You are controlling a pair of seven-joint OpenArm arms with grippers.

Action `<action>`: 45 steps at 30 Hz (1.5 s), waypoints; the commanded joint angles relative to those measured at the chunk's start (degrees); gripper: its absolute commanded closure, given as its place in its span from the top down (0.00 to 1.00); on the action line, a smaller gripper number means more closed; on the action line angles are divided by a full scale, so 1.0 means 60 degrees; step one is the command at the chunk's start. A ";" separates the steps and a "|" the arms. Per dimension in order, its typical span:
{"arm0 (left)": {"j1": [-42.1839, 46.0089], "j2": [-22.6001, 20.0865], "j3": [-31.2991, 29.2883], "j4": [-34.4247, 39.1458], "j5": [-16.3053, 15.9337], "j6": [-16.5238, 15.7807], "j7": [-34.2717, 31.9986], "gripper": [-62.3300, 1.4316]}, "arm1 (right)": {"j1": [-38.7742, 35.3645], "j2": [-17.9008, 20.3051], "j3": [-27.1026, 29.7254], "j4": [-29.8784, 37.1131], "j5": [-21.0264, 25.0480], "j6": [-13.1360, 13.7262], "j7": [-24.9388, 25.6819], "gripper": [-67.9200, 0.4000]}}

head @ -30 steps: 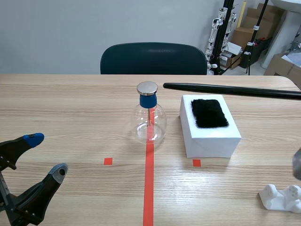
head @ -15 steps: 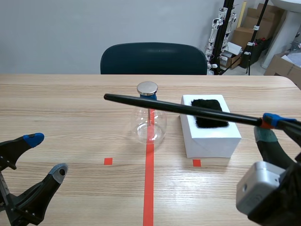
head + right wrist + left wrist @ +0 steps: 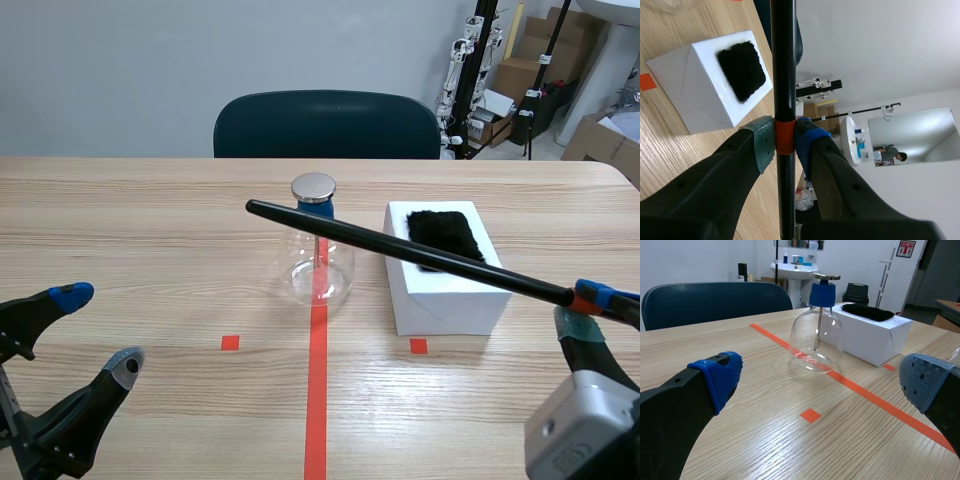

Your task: Do the electroscope experiment. rub the rod on the fur

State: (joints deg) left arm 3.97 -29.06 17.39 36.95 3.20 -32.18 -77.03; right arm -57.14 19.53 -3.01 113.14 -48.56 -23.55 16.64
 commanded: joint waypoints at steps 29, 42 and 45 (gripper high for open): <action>-0.0029 -0.0062 -0.0062 0.0073 -0.0095 -0.0029 -0.0193 1.00 | 0.0135 0.0076 0.0113 0.0135 0.0036 -0.0142 0.0084 0.01; -0.0025 -0.0062 -0.0062 0.0073 -0.0095 -0.0029 -0.0197 1.00 | 0.0135 0.0076 0.0113 0.0135 0.0036 -0.0142 0.0073 0.01; -0.0029 -0.0062 -0.0062 0.0073 -0.0095 -0.0029 -0.0193 1.00 | 0.0135 0.0076 0.0113 0.0135 0.0036 -0.0135 0.0153 0.01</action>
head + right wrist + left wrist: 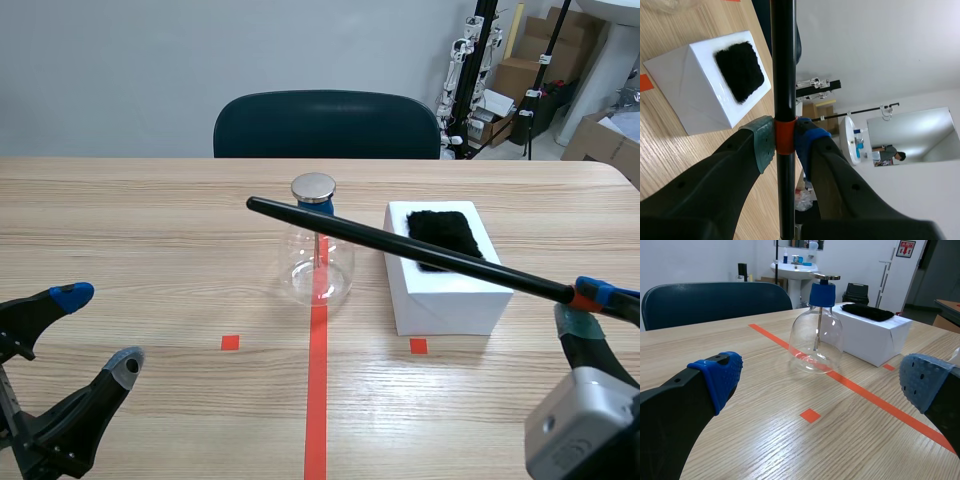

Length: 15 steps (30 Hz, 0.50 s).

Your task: Do the electroscope experiment. rub the rod on the fur

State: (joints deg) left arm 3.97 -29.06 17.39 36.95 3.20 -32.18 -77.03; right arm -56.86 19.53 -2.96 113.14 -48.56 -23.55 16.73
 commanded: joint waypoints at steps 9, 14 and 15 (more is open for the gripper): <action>-0.0029 -0.0062 -0.0062 0.0073 -0.0095 -0.0029 -0.0193 1.00 | 0.0084 0.0076 0.0106 0.0135 0.0069 -0.0138 0.0135 0.01; -0.0029 -0.0062 -0.0062 0.0073 -0.0095 -0.0029 -0.0197 1.00 | 0.0084 0.0076 0.0106 0.0135 0.0219 -0.0135 0.0135 0.01; -0.0025 -0.0062 -0.0062 0.0073 -0.0095 -0.0029 -0.0197 1.00 | 0.0084 0.0076 0.0106 0.0135 0.0219 -0.0135 0.0135 0.01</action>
